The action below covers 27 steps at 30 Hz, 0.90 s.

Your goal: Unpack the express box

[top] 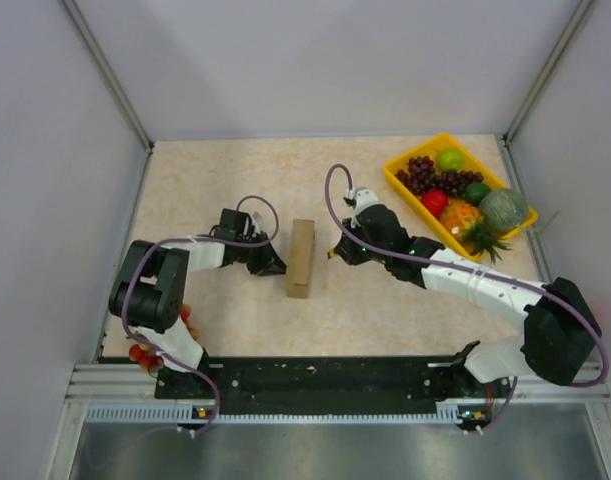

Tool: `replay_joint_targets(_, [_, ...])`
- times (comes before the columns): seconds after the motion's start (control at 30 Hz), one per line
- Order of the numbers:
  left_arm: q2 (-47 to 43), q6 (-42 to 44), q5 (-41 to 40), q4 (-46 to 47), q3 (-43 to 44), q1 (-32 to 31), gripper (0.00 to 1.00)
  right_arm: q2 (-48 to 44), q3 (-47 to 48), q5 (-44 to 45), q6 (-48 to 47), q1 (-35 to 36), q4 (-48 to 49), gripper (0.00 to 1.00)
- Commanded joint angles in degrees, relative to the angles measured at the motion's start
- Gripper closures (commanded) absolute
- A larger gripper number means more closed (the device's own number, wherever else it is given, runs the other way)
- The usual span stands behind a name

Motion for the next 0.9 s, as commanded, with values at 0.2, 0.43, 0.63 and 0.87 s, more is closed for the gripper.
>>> replay_joint_targets(0.2, [-8.19, 0.36, 1.98, -0.26, -1.44, 0.7, 0.8, 11.86, 11.53, -0.31, -2.4, -0.35, 4.39, 1.0])
replay_joint_targets(0.43, [-10.57, 0.26, 6.99, 3.08, -7.51, 0.18, 0.8, 18.81, 17.68, -7.6, -4.16, -0.43, 7.74, 1.0])
replay_joint_targets(0.63, [-16.45, 2.36, 6.12, 1.6, -9.8, -0.35, 0.75, 23.2, 20.94, -16.13, -6.62, -0.43, 8.45, 1.0])
replay_joint_targets(0.87, [-30.22, 5.36, -15.12, -13.06, -7.16, -0.26, 0.68, 18.47, 22.17, -4.99, -7.06, -0.35, 4.16, 1.0])
